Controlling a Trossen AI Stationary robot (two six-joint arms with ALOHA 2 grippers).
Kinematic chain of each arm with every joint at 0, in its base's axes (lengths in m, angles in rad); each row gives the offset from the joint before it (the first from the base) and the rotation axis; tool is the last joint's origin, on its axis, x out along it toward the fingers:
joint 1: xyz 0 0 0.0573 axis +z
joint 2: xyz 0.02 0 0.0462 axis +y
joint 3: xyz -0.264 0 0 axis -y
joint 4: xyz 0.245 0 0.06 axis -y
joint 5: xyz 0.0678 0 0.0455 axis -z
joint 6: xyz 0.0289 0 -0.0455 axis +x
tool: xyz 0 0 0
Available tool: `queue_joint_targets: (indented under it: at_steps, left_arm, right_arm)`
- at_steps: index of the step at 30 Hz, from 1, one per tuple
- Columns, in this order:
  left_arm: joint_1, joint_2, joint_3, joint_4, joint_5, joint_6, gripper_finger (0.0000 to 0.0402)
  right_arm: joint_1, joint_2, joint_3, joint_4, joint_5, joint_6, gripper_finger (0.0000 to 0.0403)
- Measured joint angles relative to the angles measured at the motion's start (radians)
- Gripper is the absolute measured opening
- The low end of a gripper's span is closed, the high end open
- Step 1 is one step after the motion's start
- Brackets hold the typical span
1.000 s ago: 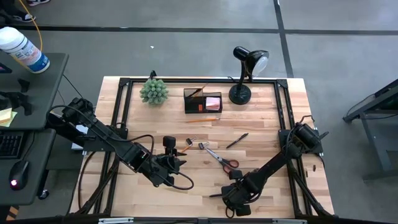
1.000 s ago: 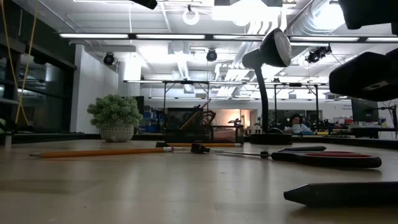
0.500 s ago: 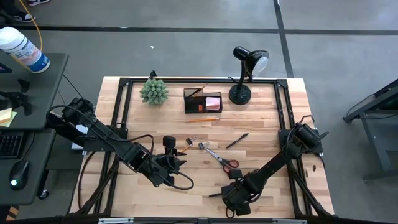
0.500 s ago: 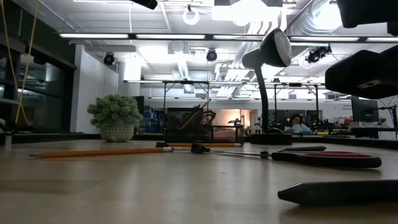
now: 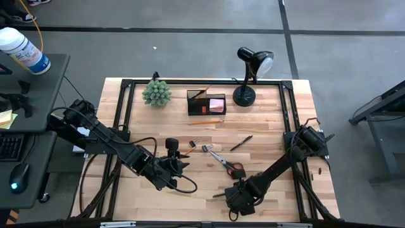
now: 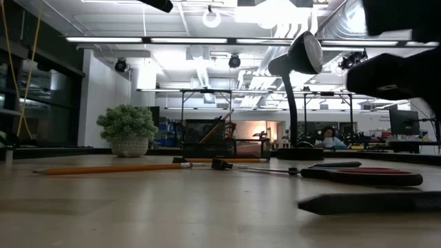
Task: Pick and place office supplies into organizer
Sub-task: Put the bottom black pen into the black desk organizer
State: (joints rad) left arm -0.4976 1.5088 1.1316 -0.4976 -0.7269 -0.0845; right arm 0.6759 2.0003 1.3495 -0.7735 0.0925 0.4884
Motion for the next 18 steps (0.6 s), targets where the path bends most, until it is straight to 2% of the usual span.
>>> queue_joint_targets:
  at_steps: [18]
  left_arm:
    - [0.000, 0.000, 0.000, 0.000, -0.011, -0.003, 0.0117]
  right_arm:
    - [-0.035, 0.024, -0.004, 0.044, -0.067, -0.022, 0.0067]
